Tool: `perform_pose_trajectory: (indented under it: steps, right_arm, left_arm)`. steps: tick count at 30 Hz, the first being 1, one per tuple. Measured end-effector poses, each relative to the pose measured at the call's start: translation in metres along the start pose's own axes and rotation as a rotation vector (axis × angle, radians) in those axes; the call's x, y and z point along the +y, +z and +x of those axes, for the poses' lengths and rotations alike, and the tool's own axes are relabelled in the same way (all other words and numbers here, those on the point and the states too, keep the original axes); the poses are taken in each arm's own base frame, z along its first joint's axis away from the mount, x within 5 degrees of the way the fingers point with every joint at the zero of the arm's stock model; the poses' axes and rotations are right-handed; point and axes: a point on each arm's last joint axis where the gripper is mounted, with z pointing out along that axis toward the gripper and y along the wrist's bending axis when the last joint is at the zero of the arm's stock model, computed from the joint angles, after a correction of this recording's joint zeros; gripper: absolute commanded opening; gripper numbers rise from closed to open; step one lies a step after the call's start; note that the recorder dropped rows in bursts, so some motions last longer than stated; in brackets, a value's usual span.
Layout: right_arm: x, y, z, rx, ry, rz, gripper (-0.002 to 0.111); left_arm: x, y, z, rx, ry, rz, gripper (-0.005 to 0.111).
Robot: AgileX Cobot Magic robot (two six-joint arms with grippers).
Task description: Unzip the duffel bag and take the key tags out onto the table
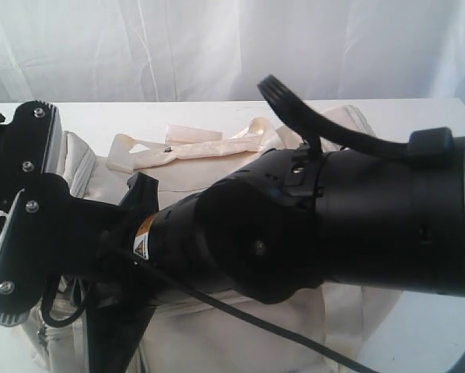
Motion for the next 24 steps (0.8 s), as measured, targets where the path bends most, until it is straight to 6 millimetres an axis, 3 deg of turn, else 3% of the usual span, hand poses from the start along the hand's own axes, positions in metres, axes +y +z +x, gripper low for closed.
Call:
perform_pose_trajectory:
  steps: [7,15,20,24]
  right_arm:
    - [0.000,0.000,0.000,0.001,0.000,-0.001,0.000]
    - [0.000,0.000,0.000,0.001,0.000,-0.001,0.000]
    - [0.000,0.000,0.000,0.004,0.002,-0.004,0.000]
    - [0.001,0.000,0.001,0.006,0.019,-0.007,0.000]
  left_arm:
    - [-0.005,0.014,0.002,-0.020,0.028,-0.020,0.041]
    - [-0.005,0.016,0.002,-0.033,0.037,-0.041,0.000]
    - [-0.003,0.016,0.000,-0.044,0.015,-0.059,0.000]
    - [0.005,0.000,-0.004,-0.077,-0.025,-0.108,0.000]
